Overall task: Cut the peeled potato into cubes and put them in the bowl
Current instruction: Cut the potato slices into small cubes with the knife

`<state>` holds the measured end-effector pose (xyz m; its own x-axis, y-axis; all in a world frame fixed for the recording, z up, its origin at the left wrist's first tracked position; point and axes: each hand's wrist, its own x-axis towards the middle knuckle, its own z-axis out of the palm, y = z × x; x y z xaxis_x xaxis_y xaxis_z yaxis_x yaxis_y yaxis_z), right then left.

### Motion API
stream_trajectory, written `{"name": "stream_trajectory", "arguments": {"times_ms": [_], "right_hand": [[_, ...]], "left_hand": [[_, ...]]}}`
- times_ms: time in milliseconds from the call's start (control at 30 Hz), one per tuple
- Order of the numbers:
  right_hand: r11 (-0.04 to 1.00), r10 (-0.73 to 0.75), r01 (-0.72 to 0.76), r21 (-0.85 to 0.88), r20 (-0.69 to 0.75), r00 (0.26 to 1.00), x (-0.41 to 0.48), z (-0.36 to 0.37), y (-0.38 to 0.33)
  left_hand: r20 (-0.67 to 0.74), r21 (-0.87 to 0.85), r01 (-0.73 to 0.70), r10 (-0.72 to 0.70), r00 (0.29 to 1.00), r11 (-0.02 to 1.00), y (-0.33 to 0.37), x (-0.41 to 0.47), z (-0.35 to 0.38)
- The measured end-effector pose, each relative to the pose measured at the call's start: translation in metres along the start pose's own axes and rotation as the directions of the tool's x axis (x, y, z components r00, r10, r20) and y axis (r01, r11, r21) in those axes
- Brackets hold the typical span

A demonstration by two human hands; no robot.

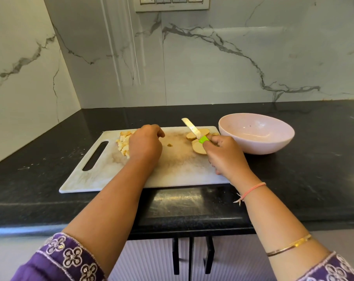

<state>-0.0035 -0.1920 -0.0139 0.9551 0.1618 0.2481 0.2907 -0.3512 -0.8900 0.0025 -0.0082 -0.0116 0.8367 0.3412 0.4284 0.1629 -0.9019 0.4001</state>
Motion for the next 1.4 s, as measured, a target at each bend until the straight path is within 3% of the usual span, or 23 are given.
{"name": "stream_trajectory", "arguments": {"times_ms": [200,400,567,800,933,1167,1400], "right_hand": [[0.997,0.022,-0.021,0.079,-0.009,1.000,-0.002,0.001,0.000],[0.996,0.002,-0.001,0.089,-0.011,1.000,-0.002,0.000,0.000],[0.997,-0.011,0.013,0.080,-0.024,1.000,-0.003,0.000,0.001],[0.997,-0.008,0.014,0.079,-0.072,0.997,0.000,0.001,0.003],[0.997,-0.016,0.024,0.073,-0.114,0.993,0.002,0.004,0.004],[0.999,-0.025,0.031,0.039,-0.153,0.988,0.002,0.005,0.012],[0.998,-0.048,0.053,0.030,-0.153,0.987,0.004,0.004,0.008]], "left_hand": [[0.134,0.100,-0.104,0.090,0.987,0.990,0.012,-0.008,0.000],[-0.008,0.315,0.028,-0.027,1.000,0.949,0.003,-0.003,-0.002],[-0.065,0.154,-0.034,0.045,0.997,0.987,0.003,-0.002,0.003],[-0.028,-0.022,-0.149,0.148,0.989,0.989,0.021,0.005,0.012],[0.097,-0.126,-0.160,0.173,0.980,0.979,0.039,0.010,0.017],[0.292,-0.155,-0.115,0.157,0.944,0.981,0.068,0.014,0.027],[0.199,-0.257,-0.107,0.161,0.967,0.960,0.058,0.021,0.036]]}}
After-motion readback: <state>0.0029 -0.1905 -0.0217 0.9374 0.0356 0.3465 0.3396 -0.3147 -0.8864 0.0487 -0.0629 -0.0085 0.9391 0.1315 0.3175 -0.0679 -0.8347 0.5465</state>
